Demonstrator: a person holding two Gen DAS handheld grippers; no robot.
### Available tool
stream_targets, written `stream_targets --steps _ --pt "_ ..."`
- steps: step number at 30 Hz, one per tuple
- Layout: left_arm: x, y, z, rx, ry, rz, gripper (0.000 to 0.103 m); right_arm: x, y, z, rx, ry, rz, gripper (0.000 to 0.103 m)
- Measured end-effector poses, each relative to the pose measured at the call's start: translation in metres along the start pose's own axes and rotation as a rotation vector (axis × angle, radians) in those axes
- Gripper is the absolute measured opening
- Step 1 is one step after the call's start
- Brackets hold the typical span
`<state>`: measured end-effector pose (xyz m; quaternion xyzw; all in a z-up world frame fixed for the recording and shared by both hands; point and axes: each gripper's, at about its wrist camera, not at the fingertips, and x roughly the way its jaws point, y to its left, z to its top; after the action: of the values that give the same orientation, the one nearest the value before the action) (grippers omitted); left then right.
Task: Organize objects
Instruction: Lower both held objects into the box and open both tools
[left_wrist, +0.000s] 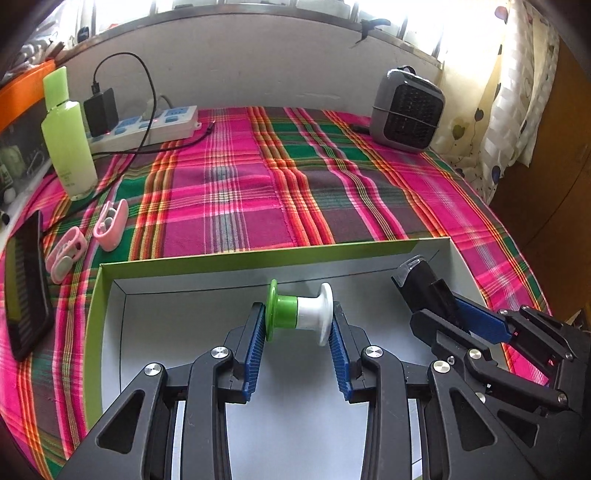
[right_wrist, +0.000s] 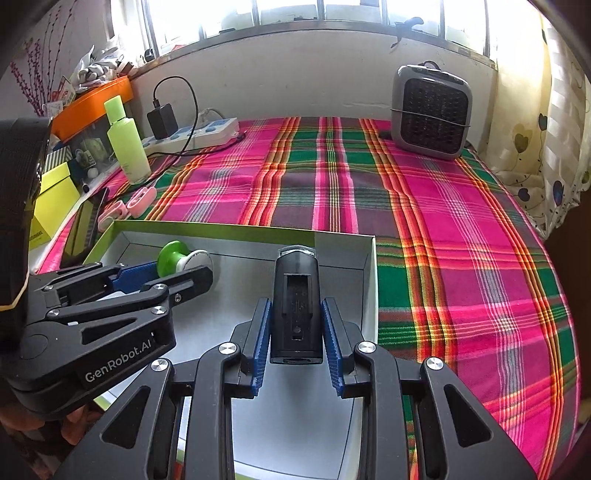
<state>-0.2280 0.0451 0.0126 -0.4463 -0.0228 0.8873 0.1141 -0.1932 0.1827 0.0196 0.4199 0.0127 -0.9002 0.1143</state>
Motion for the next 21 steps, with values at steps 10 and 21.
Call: stream_targets --steps 10,21 --pt "0.0035 0.0005 0.0016 0.002 0.007 0.007 0.032 0.0051 0.0041 0.0010 -0.023 0.005 -0.004 0.028" --pt "0.0041 -0.0003 0.0018 0.006 0.010 0.022 0.033 0.0083 0.0049 0.0008 -0.023 0.012 -0.008 0.029"
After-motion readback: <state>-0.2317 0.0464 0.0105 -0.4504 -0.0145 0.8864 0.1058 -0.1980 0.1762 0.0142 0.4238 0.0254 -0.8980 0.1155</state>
